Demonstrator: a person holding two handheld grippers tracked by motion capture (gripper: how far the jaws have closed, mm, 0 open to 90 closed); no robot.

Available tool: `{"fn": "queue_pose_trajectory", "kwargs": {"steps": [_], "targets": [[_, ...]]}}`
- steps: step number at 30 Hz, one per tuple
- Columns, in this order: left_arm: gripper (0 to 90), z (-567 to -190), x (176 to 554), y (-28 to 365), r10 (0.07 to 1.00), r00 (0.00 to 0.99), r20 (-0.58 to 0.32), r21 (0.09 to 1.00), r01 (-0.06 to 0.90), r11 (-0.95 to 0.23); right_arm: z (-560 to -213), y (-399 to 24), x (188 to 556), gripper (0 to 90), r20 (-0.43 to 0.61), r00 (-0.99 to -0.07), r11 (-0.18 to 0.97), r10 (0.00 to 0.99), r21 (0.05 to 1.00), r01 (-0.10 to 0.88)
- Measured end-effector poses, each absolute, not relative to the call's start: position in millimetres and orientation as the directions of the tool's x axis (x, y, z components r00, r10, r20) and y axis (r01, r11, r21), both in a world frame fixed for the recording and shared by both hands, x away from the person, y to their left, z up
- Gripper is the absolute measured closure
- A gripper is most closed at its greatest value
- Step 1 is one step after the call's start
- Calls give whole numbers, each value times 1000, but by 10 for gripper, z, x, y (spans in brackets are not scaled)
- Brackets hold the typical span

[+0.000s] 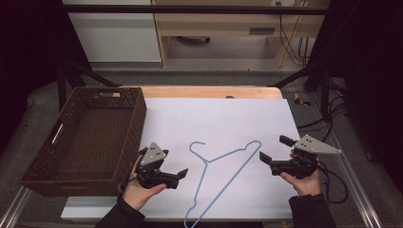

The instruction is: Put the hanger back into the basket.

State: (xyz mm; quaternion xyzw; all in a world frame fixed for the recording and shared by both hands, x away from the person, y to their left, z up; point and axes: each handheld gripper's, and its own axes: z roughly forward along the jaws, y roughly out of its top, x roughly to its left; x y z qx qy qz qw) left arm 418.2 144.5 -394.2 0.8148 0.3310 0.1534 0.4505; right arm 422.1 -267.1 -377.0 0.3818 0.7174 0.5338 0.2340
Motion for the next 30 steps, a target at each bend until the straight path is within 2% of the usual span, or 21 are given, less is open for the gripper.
{"fn": "queue_pose_trajectory", "kwargs": {"steps": [14, 30], "targets": [[129, -4344, 4300, 933, 653, 756, -42, 751, 455, -478, -3782, -2657, 4228, 40, 68, -602, 145, 795, 943, 298], [444, -4633, 4325, 710, 662, 747, -63, 666, 525, -529, -3844, -2570, 4270, 41, 58, -615, 180, 787, 930, 319]]}}
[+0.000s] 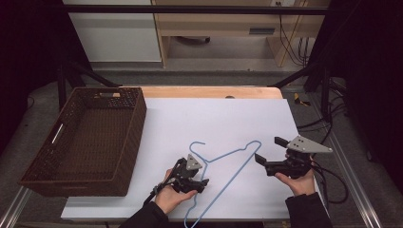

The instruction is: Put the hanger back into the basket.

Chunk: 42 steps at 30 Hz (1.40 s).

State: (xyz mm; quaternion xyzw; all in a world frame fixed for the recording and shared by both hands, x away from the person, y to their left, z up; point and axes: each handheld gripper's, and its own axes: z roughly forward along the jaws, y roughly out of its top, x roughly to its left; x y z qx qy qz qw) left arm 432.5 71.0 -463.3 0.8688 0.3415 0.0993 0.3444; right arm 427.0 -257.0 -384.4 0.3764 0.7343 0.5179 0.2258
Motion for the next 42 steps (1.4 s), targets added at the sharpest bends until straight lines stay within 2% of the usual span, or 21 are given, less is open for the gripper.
{"fn": "queue_pose_trajectory", "kwargs": {"steps": [2, 7, 15, 27, 42], "targets": [[517, -4648, 4323, 694, 671, 739, -65, 663, 534, -524, -3849, -2561, 4276, 41, 57, -617, 182, 785, 930, 318], [594, -4674, 4322, 655, 687, 723, -70, 653, 554, -517, -3850, -2561, 4277, 41, 57, -616, 182, 785, 930, 318], [719, -4702, 4282, 588, 723, 690, -20, 646, 561, -518, -3849, -2561, 4276, 40, 59, -615, 181, 786, 930, 320], [825, -4696, 4278, 548, 759, 651, -6, 641, 585, -497, -3873, -2529, 4293, 40, 56, -619, 193, 784, 924, 329], [839, -4688, 4307, 573, 747, 664, -26, 639, 586, -498, -3878, -2522, 4296, 39, 60, -620, 194, 782, 923, 334]]}}
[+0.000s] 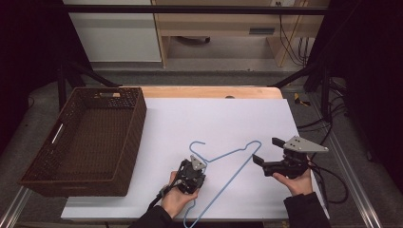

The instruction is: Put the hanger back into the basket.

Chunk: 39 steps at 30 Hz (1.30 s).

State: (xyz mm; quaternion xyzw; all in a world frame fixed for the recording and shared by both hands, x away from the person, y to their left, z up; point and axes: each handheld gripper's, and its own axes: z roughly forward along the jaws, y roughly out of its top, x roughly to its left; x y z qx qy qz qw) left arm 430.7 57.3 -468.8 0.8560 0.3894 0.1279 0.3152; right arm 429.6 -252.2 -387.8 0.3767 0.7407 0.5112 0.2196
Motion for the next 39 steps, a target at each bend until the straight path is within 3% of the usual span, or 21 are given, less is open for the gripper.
{"fn": "queue_pose_trajectory", "kwargs": {"steps": [12, 16, 19, 28, 39], "targets": [[848, -4685, 4312, 577, 746, 664, -39, 645, 587, -489, -3872, -2531, 4294, 40, 61, -621, 190, 781, 924, 331], [777, -4690, 4313, 562, 744, 666, -58, 634, 600, -488, -3870, -2534, 4294, 40, 63, -620, 189, 782, 924, 332], [754, -4695, 4279, 516, 744, 669, -5, 634, 577, -515, -3867, -2541, 4294, 40, 63, -621, 188, 781, 925, 329], [826, -4702, 4219, 417, 756, 651, 69, 634, 556, -537, -3871, -2531, 4296, 40, 69, -619, 183, 782, 925, 334], [849, -4690, 4249, 483, 750, 661, 21, 655, 558, -510, -3884, -2514, 4298, 40, 72, -623, 188, 779, 921, 342]]}}
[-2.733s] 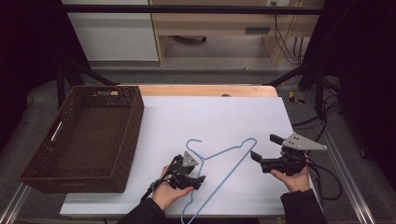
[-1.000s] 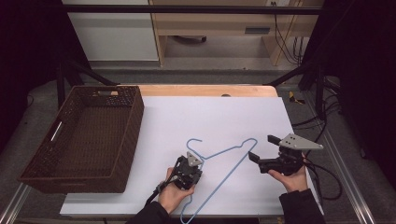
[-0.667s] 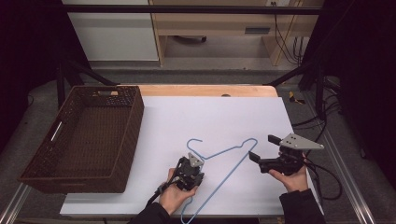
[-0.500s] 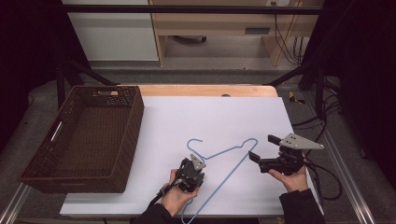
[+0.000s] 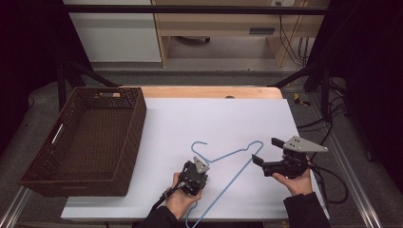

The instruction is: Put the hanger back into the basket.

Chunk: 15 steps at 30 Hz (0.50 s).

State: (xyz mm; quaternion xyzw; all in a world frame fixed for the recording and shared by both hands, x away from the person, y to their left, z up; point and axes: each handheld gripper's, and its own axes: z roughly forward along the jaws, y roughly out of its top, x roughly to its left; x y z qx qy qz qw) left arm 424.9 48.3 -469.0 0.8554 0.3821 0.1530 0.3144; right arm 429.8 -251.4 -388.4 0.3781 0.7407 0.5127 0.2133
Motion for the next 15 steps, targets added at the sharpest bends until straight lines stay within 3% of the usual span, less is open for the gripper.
{"fn": "queue_pose_trajectory", "kwargs": {"steps": [15], "targets": [[900, -4677, 4239, 504, 748, 664, 17, 669, 548, -502, -3909, -2482, 4310, 41, 69, -631, 200, 773, 917, 345]]}}
